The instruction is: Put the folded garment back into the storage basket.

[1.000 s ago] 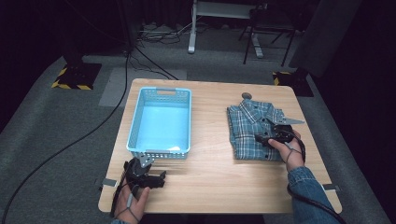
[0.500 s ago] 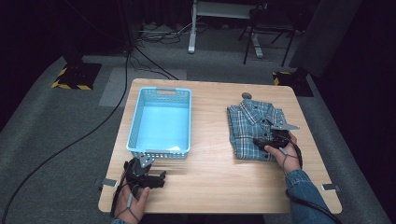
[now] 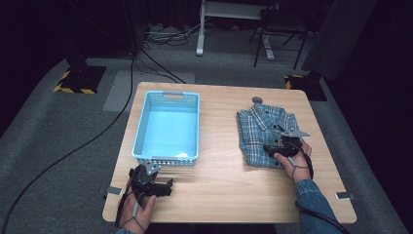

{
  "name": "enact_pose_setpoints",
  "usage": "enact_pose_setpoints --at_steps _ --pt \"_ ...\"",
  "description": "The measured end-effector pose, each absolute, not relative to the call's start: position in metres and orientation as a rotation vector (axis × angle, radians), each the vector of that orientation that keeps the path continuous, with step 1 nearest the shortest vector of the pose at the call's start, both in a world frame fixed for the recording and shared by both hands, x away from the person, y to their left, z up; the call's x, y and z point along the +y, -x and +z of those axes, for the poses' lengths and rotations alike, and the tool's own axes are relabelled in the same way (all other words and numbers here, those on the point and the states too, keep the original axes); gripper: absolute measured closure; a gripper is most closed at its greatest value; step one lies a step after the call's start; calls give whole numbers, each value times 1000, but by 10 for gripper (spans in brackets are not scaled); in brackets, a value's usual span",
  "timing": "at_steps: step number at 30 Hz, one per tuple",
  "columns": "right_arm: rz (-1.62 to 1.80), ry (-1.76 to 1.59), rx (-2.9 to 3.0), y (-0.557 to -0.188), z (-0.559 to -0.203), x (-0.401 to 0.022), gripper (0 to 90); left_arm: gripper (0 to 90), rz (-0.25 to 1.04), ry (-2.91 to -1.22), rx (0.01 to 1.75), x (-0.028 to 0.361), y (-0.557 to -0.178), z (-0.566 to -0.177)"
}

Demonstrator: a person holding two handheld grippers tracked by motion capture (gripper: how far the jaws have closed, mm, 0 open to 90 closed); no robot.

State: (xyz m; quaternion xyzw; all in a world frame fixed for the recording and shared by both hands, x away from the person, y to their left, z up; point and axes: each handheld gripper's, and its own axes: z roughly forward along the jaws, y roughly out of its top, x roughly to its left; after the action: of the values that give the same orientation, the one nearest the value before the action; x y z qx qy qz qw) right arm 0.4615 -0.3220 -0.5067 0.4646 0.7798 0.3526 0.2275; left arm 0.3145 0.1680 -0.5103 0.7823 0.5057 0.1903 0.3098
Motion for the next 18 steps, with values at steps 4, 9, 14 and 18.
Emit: enact_pose_setpoints --at_steps 4,9,14,18 --pt "980 -1289 2127 -459 -506 -322 138 1 502 -2067 1336 168 -314 -510" --pt "1010 -1325 2086 -456 -503 -326 353 1 502 -2067 1336 168 -314 -510" --pt "925 -1322 2116 -455 -491 -322 565 1 503 -2066 1336 168 -315 -510" --pt "914 -1309 2098 -453 -485 -320 685 1 503 -2066 1336 168 -314 -510"
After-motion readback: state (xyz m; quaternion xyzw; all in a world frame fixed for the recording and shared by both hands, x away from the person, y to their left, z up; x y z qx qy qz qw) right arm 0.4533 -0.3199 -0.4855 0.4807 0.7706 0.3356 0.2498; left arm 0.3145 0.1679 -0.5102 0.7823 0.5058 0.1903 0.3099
